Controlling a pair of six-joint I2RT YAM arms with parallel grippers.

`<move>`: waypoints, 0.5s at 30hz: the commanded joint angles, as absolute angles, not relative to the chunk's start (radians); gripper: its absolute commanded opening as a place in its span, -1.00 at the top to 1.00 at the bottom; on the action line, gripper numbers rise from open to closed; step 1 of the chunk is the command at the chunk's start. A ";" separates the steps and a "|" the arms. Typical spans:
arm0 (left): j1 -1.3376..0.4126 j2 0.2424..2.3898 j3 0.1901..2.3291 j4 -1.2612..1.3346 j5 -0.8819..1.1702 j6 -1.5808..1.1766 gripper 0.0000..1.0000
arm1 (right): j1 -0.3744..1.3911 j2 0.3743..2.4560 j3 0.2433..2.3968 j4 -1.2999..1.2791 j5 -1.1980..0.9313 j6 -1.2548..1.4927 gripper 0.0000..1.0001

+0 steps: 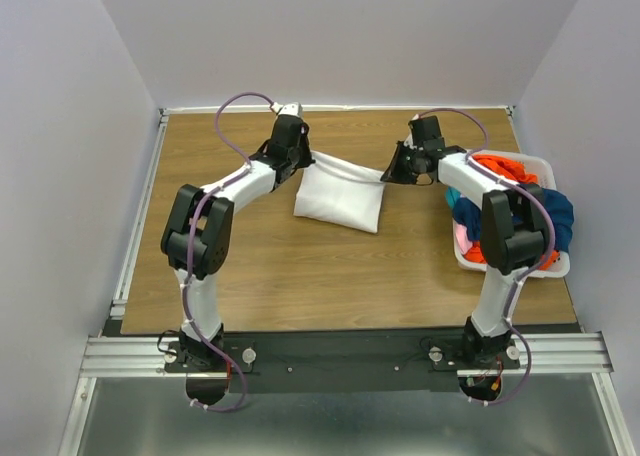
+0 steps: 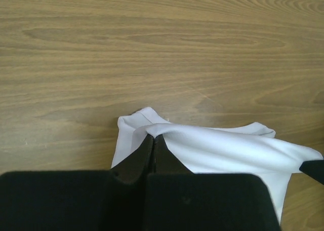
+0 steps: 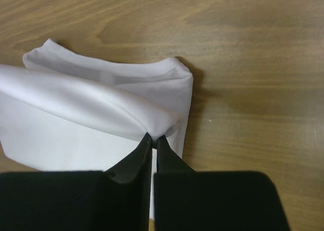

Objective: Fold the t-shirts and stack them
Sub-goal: Fold the tshirt

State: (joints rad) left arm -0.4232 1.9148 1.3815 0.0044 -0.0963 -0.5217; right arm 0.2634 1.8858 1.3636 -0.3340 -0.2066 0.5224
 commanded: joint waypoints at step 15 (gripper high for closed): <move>-0.431 1.821 1.317 0.077 0.063 -0.520 -0.97 | 0.245 1.810 1.324 -0.287 -0.376 0.526 -1.00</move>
State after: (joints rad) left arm -0.3954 1.9244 1.3941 0.0185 -0.0097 -0.4984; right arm 0.2340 1.9072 1.4078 -0.3275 -0.3031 0.5079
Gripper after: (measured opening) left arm 0.983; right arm 0.998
